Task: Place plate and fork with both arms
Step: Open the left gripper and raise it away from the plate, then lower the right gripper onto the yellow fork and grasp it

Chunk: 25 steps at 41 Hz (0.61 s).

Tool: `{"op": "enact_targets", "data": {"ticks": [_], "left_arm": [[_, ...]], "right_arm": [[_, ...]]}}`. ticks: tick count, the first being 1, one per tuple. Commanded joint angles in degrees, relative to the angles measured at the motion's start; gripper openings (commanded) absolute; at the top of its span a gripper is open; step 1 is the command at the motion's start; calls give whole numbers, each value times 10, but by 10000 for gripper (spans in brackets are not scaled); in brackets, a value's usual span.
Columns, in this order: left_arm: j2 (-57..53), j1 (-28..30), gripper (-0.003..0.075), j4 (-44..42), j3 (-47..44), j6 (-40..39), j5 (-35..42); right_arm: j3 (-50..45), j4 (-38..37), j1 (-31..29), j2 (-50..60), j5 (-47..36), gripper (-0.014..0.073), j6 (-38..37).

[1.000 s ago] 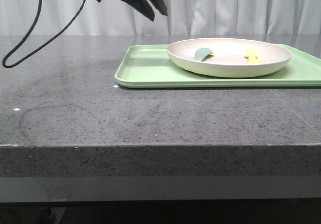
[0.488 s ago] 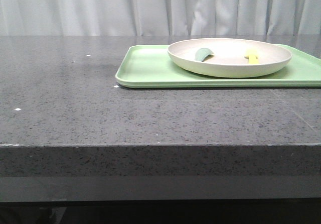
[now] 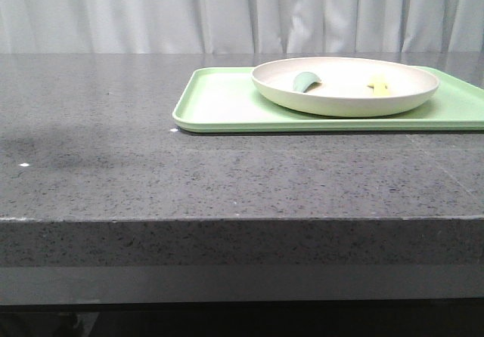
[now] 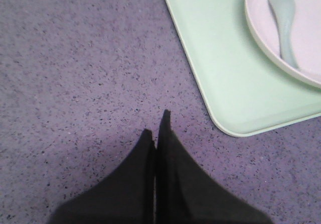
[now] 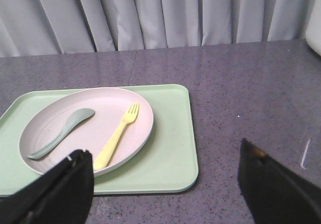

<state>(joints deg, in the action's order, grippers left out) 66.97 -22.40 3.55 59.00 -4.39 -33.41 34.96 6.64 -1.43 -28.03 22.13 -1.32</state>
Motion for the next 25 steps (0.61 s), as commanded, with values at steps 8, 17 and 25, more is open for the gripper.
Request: {"op": "enact_targets", "data": {"ticks": [8, 17, 25], "left_arm": [[-246, 2, -18, 0, -185, 1, 172], [-425, 2, -18, 0, -292, 1, 214], [-504, 2, -18, 0, -329, 1, 224]], "right_arm": [[19, 2, -1, -28, -42, 610, 1], [20, 5, -1, -57, -52, 610, 1], [72, 48, 32, -153, -40, 610, 1]]}}
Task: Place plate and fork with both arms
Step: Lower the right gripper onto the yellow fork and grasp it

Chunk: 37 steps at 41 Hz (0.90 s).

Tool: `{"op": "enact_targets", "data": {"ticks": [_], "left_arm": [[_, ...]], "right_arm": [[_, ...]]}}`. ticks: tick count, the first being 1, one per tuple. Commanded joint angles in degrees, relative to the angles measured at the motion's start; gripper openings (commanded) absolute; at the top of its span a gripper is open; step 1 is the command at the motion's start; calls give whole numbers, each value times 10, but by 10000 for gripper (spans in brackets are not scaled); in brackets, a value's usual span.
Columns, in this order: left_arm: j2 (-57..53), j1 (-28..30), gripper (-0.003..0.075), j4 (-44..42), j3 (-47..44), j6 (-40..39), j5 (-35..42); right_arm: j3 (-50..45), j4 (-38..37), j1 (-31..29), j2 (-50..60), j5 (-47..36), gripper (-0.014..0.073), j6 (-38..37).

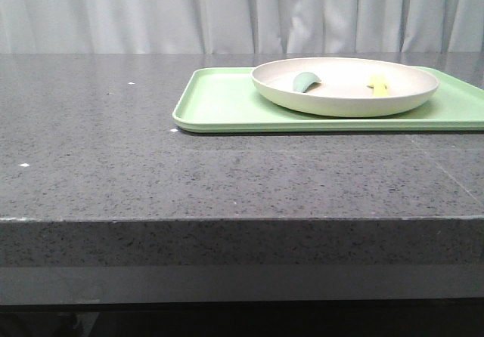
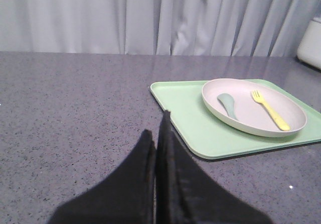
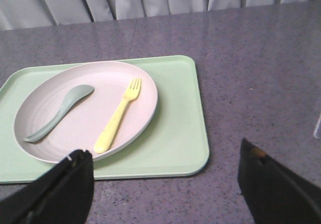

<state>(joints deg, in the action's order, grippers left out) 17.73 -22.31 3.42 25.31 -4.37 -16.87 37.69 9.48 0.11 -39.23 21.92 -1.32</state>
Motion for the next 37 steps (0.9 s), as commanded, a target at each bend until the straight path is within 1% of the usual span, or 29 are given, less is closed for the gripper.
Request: {"op": "enact_targets", "data": {"ticks": [1, 8, 13, 19, 24, 28, 32, 37], "left_arm": [[-12, 1, -18, 1, 8, 1, 59], [-12, 0, -18, 1, 8, 1, 59], [-12, 0, -18, 1, 7, 1, 59], [-12, 0, -18, 1, 7, 1, 59], [-12, 0, -18, 1, 7, 1, 59], [-12, 0, -18, 1, 6, 1, 59], [-12, 0, -18, 1, 3, 1, 56], [-12, 0, -18, 1, 3, 1, 56]], "right_arm": [[60, 24, 25, -59, -32, 610, 1], [183, 46, 104, -206, 37, 610, 1], [286, 46, 129, -323, 99, 608, 1], [407, 40, 123, -459, 198, 601, -21], [495, 32, 120, -556, 255, 601, -41], [552, 10, 120, -620, 292, 601, -60], [583, -28, 120, -656, 322, 601, -82], [586, -58, 120, -662, 312, 601, -91]]}}
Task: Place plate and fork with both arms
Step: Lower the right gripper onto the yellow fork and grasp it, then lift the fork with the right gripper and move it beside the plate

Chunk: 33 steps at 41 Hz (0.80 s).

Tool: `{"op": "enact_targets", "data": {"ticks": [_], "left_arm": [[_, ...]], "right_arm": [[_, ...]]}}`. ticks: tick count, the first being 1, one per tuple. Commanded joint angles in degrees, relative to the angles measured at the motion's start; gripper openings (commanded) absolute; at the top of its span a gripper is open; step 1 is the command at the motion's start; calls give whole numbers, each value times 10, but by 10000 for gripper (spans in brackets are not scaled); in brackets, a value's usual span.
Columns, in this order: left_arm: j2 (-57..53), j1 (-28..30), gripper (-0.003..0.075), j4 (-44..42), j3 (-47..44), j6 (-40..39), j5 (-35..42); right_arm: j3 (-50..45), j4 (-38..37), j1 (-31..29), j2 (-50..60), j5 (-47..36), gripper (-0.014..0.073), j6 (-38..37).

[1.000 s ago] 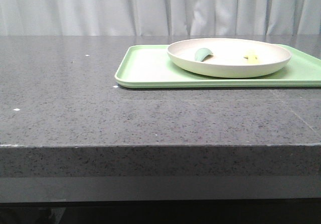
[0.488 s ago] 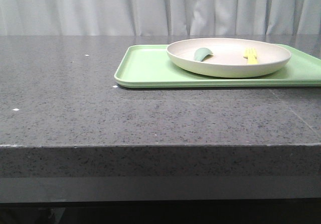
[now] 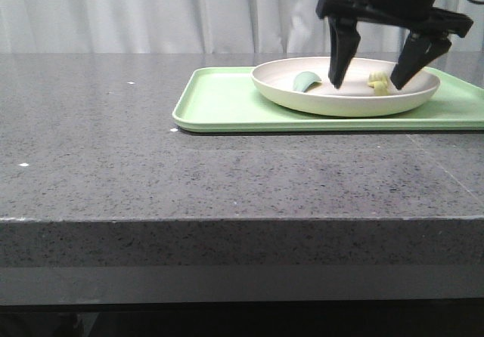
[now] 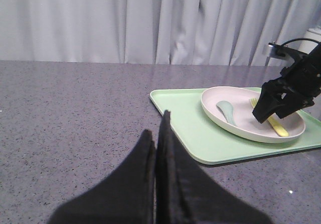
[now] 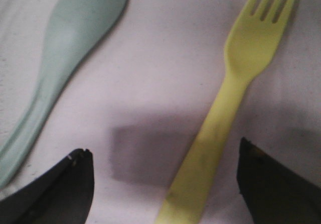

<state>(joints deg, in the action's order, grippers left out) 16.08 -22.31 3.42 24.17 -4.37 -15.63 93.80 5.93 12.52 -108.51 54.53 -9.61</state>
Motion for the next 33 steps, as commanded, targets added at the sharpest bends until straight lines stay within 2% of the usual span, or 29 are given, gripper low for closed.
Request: {"op": "enact_targets", "data": {"ticks": [1, 15, 18, 21, 24, 27, 33], "left_arm": [[4, 0, -18, 1, 15, 1, 43], [4, 0, -18, 1, 15, 1, 43], [4, 0, -18, 1, 15, 1, 43], [4, 0, -18, 1, 15, 1, 43], [4, 0, -18, 1, 15, 1, 43], [4, 0, -18, 1, 15, 1, 43], [4, 0, -18, 1, 15, 1, 43]], "right_arm": [[25, -27, -4, 31, -14, 601, -9], [25, -37, -4, 5, -19, 600, -18], [25, -37, -4, 4, -18, 577, -21], [25, -37, -4, 5, -18, 501, -21], [25, -37, -4, 6, -18, 379, -21], [25, -37, -4, 7, -18, 222, -21], [25, -37, -4, 22, -22, -4, -21]]}}
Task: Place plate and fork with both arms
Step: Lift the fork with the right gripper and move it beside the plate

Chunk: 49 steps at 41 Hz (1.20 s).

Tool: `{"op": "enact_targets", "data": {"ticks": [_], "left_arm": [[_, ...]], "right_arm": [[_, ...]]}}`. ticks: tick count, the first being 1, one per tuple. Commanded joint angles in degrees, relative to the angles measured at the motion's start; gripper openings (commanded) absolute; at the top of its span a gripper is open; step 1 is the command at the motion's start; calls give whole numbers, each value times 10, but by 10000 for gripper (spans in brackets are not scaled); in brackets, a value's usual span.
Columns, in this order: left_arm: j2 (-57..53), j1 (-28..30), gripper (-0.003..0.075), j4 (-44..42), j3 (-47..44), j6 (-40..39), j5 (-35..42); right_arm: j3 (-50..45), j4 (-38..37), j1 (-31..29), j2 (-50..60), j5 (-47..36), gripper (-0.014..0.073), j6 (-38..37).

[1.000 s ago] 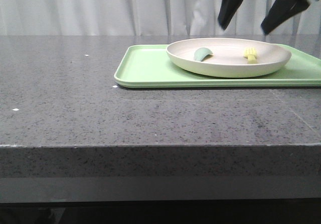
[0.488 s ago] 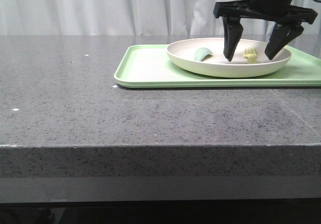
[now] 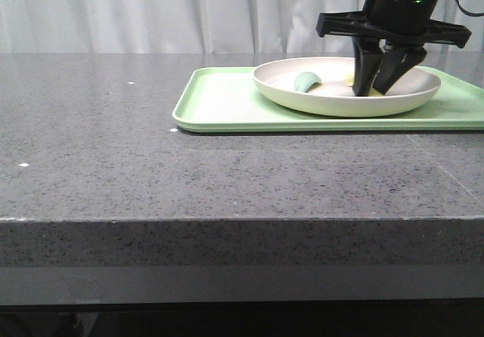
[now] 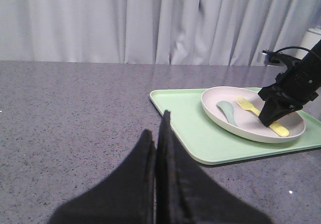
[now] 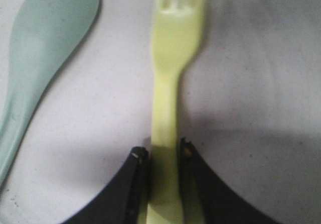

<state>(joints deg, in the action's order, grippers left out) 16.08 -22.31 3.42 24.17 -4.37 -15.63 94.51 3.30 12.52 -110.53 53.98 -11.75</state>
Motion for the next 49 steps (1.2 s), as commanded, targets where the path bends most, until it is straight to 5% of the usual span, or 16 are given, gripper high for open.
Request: {"op": "enact_targets", "data": {"ticks": [1, 19, 29, 42, 49], "left_arm": [[4, 0, -18, 1, 15, 1, 43], [4, 0, -18, 1, 15, 1, 45], [4, 0, -18, 1, 15, 1, 45], [4, 0, -18, 1, 15, 1, 47], [4, 0, -18, 1, 15, 1, 47]], "right_arm": [[18, -11, -4, 45, -19, -24, 0], [18, -11, -46, 132, -18, -67, 0], [16, -13, -129, 99, -6, -67, 40], [16, -13, -144, 51, 2, -65, 77], [16, -13, -144, 46, 1, 46, 77]]}}
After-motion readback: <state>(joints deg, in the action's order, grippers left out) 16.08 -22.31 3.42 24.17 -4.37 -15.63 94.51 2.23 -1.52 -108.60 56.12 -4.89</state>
